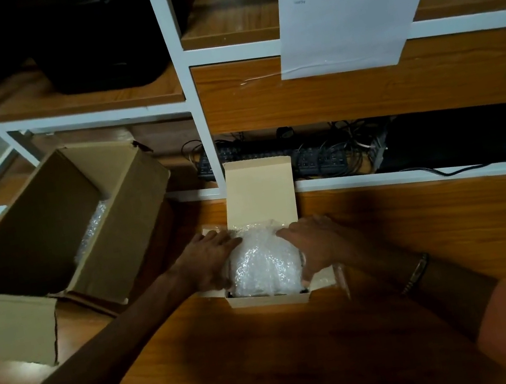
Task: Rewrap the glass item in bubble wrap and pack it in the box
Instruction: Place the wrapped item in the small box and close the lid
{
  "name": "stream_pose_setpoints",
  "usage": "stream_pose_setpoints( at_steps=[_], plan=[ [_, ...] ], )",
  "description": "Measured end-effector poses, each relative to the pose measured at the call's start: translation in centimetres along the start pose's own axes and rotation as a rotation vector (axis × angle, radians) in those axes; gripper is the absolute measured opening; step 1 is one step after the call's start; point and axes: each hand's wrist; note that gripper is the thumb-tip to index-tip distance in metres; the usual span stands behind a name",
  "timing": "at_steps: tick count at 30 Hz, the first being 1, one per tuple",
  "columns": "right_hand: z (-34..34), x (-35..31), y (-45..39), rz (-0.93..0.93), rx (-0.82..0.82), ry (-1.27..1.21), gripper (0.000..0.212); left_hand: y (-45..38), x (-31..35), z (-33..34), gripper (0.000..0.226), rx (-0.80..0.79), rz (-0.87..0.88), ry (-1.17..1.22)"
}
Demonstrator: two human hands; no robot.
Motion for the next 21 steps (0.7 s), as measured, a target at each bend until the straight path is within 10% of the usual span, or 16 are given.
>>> stream_pose_setpoints(
  at_steps=[9, 21],
  plan=[
    [0.6, 1.1, -0.4, -0.006, -0.022, -0.088, 0.135, -0.1, 0.8, -1.8, 0.077, 0.075, -0.033, 0.108],
    [1.2, 0.4, -1.0, -0.060, -0.015, 0.038, 0.137, -1.2, 1.1, -0.3, 0.110, 0.030, -0.023, -0.050]
  ],
)
Point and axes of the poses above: each hand's wrist, its own y-axis away from the middle knuckle, its own z-axis out of the palm, x = y × z, and after that the axes turned 11 degrees about x, right-handed
